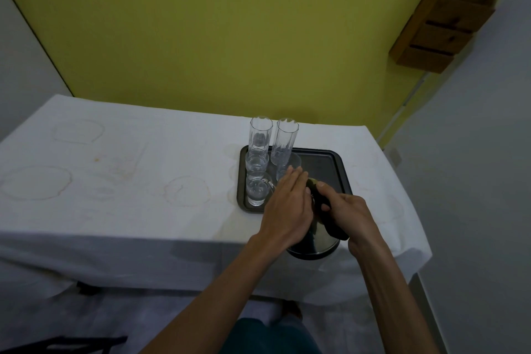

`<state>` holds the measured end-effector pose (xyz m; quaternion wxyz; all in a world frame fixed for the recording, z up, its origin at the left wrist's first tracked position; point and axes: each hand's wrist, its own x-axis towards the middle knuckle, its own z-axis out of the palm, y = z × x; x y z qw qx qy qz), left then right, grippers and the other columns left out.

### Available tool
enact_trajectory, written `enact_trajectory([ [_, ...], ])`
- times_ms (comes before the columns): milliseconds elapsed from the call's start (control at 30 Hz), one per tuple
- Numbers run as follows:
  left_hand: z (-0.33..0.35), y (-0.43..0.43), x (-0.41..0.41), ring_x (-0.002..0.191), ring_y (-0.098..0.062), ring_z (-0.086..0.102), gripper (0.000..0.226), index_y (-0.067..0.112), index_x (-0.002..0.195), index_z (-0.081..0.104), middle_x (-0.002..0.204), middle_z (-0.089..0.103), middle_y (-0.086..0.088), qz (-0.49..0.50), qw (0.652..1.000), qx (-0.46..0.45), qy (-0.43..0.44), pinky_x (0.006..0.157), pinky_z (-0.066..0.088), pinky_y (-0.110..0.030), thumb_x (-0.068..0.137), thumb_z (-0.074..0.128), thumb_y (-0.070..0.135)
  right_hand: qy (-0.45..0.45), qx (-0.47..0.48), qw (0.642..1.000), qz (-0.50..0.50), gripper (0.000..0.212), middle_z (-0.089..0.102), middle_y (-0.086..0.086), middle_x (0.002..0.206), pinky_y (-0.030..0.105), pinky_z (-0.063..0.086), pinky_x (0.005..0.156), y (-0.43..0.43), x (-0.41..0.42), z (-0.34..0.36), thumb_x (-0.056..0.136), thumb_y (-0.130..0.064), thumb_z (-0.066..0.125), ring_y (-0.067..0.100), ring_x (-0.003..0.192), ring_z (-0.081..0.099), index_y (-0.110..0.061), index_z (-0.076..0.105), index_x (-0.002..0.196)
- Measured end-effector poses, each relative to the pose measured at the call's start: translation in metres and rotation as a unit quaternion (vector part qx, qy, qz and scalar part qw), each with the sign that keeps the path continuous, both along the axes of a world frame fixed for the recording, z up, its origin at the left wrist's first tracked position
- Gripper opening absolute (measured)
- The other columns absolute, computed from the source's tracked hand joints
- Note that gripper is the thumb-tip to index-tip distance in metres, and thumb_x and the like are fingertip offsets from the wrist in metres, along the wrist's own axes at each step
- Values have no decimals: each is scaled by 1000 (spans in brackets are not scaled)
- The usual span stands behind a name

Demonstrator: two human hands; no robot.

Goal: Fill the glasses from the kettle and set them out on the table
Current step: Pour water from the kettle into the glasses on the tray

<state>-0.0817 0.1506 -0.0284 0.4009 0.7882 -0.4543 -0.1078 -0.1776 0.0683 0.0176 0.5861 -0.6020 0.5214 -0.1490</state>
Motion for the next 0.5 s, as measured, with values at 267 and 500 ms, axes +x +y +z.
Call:
enact_trajectory([
  [267,1,-1,0,150,-13,9,48,9,150,30,160,24,-4,-3,1000,4,1,122,15,-32,105,28,26,0,-6,1000,-6,59,59,10,64,31,39,56,-1,0,0,84,-51,74,23,63,49,8,73,87],
  [500,1,-1,-1,150,-12,9,49,10,150,30,160,24,-3,0,1000,9,-5,122,15,-30,105,27,27,5,-5,1000,-5,49,56,7,58,27,36,51,1,-1,4,86,-48,74,21,54,46,0,72,80],
])
